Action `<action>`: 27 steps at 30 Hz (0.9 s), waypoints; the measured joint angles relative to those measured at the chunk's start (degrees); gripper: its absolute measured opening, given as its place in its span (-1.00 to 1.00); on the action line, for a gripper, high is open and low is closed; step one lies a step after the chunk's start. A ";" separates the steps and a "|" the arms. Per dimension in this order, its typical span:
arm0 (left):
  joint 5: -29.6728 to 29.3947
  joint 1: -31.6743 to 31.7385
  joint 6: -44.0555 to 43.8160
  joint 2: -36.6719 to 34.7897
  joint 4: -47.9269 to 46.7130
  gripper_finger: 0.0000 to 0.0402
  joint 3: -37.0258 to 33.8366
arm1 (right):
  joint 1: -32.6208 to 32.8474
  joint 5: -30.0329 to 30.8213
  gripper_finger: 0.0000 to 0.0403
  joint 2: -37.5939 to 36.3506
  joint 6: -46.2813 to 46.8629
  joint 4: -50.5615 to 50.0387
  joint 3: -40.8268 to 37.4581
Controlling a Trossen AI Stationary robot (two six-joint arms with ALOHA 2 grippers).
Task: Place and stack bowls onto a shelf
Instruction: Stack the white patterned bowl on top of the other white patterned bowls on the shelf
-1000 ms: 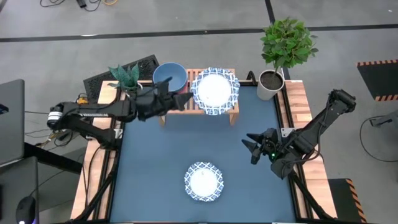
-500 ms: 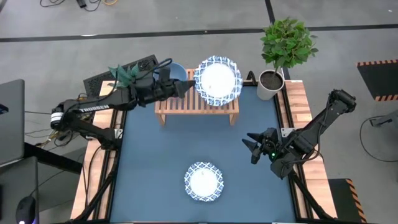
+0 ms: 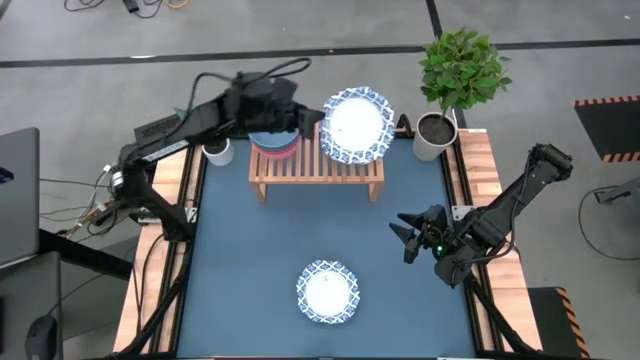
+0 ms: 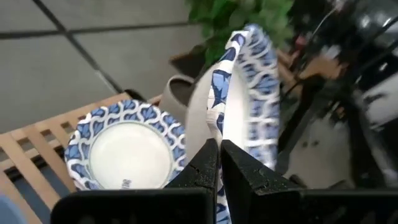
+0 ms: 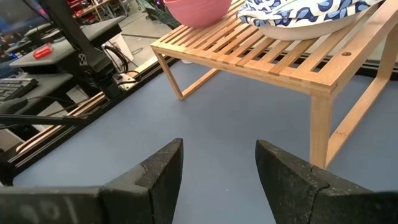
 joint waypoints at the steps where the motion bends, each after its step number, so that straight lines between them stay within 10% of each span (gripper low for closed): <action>1: 0.80 0.65 0.64 1.74 -1.71 -1.00 2.03 | 0.00 -0.01 0.12 0.02 0.02 -0.13 0.00; 15: 14.77 11.21 3.13 19.34 -12.61 -1.00 22.56 | 0.00 -0.01 0.12 0.00 0.04 -2.43 0.00; 27: 16.45 13.73 5.00 21.55 -17.06 -1.00 22.03 | -0.28 0.01 0.12 0.01 0.07 -4.41 0.02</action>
